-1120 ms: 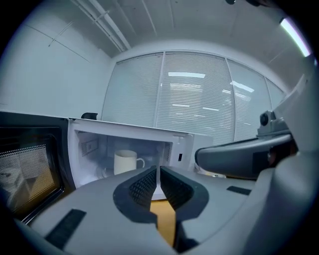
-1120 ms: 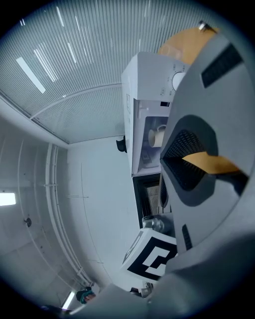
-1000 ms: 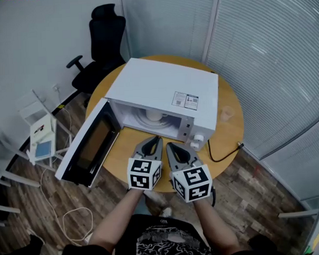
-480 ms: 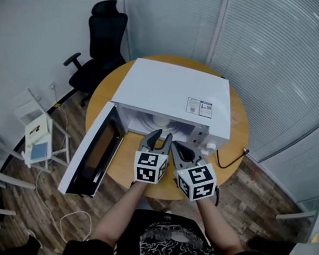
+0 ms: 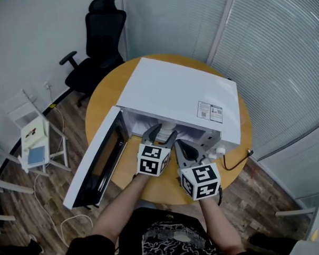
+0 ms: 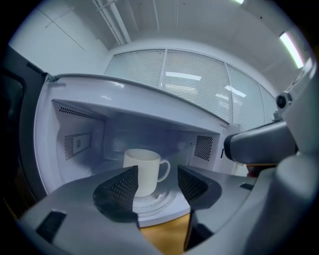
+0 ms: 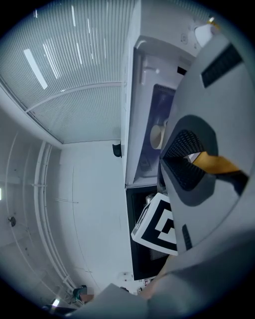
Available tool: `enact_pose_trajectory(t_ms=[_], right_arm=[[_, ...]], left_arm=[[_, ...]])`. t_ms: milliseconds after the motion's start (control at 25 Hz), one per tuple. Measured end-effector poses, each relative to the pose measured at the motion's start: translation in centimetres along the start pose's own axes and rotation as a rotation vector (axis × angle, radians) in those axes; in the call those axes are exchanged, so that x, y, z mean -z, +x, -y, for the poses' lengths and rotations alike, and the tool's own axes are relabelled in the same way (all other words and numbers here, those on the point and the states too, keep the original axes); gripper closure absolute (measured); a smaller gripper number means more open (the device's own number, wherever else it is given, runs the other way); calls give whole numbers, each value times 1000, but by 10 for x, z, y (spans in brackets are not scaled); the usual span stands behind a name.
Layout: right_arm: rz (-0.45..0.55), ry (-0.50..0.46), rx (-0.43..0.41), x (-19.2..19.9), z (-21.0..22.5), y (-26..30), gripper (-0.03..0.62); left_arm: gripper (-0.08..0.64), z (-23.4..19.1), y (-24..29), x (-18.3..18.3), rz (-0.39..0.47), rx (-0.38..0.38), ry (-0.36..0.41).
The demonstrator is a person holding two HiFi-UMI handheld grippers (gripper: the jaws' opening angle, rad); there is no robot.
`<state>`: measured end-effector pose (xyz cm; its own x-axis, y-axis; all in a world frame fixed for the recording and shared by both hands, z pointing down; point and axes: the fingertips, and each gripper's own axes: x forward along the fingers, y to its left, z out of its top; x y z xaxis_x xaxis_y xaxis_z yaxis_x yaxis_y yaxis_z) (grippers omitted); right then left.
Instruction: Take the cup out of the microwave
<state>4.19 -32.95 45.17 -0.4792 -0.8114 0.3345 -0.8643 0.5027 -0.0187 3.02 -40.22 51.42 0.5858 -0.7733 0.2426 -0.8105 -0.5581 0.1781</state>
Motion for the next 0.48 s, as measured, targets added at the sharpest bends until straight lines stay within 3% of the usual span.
enact_pose_trajectory(t_ms=[240, 480], right_arm=[[-18, 4, 14, 5, 0, 12, 577], [-27, 3, 27, 9, 4, 21, 577]], left_arm=[[235, -14, 15, 10, -20, 9, 12], [204, -27, 33, 14, -29, 11, 38]])
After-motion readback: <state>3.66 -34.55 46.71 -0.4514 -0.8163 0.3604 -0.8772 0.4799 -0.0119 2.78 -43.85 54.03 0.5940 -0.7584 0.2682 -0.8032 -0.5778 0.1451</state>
